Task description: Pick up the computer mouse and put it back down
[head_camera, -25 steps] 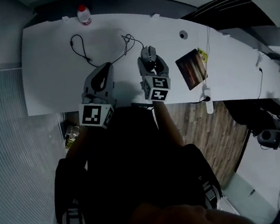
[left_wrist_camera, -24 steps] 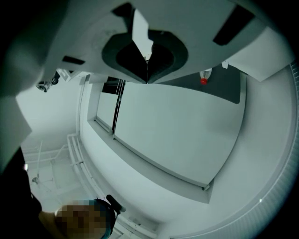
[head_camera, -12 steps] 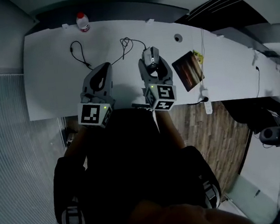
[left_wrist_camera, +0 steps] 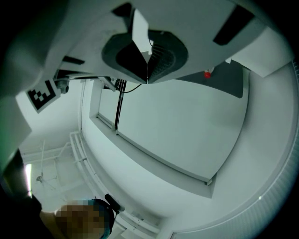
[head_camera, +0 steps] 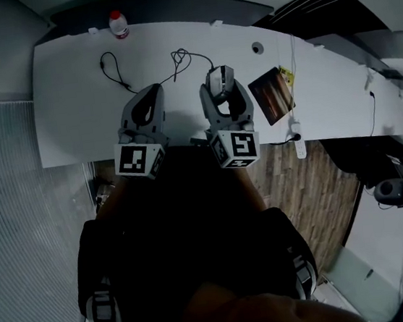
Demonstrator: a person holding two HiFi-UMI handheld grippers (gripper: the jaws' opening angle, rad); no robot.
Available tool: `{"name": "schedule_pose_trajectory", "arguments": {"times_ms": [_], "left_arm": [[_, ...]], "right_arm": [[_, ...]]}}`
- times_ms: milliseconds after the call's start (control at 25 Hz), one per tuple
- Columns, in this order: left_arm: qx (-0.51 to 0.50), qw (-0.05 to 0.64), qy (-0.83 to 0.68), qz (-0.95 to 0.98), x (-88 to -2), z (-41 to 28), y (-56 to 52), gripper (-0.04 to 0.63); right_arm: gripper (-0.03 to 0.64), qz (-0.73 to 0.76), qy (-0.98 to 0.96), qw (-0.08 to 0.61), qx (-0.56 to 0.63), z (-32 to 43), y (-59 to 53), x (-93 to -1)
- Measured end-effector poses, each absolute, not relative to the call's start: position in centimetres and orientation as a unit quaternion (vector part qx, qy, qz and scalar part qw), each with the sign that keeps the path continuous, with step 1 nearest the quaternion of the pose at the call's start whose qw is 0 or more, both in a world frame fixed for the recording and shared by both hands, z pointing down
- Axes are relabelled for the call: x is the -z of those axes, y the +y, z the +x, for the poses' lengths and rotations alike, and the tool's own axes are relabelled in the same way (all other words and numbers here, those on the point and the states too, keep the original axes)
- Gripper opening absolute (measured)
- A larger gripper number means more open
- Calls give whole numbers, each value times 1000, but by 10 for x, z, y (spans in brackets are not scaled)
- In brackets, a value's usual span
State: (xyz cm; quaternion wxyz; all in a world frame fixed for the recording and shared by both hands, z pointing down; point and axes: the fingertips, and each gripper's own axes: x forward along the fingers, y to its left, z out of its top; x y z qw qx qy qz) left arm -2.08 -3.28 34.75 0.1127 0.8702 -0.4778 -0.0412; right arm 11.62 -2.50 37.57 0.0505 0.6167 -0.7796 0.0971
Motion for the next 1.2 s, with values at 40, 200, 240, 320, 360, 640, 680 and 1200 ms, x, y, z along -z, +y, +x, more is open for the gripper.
{"name": "schedule_pose_trajectory", "arguments": {"times_ms": [40, 200, 240, 320, 360, 640, 680, 1200], "left_arm": [[39, 113, -476, 871, -349, -19, -32, 6], [30, 113, -473, 873, -354, -17, -34, 6], [32, 116, -476, 871, -354, -18, -35, 5], [34, 116, -478, 870, -353, -20, -37, 5], [34, 115, -478, 870, -353, -20, -37, 5], [32, 117, -479, 870, -354, -22, -37, 5], [32, 117, -479, 869, -354, -22, -37, 5], [37, 116, -474, 872, -356, -20, -40, 6]], "right_arm": [[291, 616, -780, 53, -100, 115, -24, -377], [291, 618, -777, 61, -102, 115, -22, -380], [291, 618, -778, 60, -102, 115, -22, -380], [291, 617, -779, 58, -102, 116, -22, -379], [291, 617, -778, 57, -101, 116, -22, -378], [291, 617, -779, 50, -98, 117, -22, -374], [291, 617, -779, 49, -97, 116, -22, -373], [291, 619, -779, 49, -91, 119, -26, -368]]}}
